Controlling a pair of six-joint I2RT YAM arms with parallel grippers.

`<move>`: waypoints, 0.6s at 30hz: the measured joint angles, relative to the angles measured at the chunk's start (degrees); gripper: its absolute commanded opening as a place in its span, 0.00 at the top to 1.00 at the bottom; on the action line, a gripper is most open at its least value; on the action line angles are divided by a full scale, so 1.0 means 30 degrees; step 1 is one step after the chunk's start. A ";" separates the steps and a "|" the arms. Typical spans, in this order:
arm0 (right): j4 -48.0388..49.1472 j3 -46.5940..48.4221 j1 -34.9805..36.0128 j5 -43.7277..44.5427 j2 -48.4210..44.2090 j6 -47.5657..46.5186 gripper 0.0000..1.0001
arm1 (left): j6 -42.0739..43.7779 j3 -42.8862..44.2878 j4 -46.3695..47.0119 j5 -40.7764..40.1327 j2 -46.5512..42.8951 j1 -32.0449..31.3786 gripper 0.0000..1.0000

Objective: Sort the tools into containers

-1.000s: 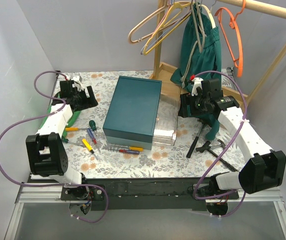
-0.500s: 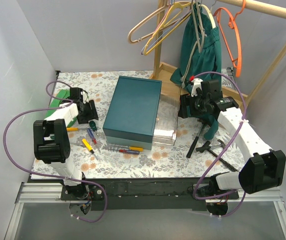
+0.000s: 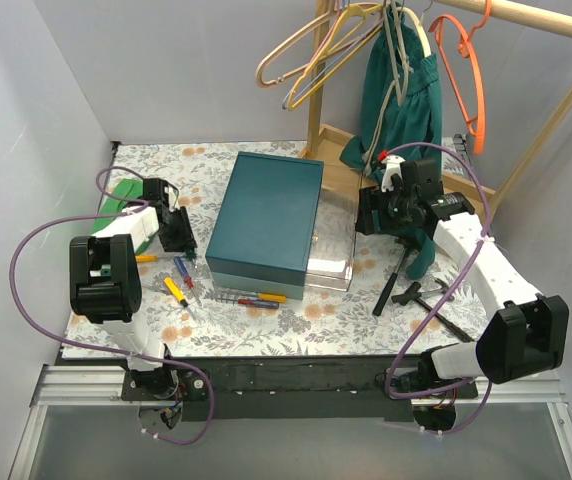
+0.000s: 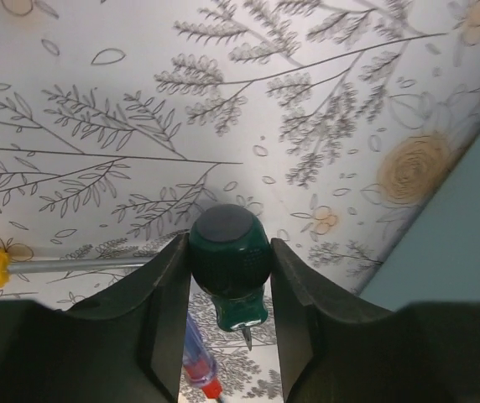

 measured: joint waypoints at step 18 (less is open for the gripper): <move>0.0838 -0.0474 -0.0226 0.0211 0.0386 0.0277 0.16 | -0.1749 0.8779 0.2776 1.1198 -0.4342 -0.2820 1.00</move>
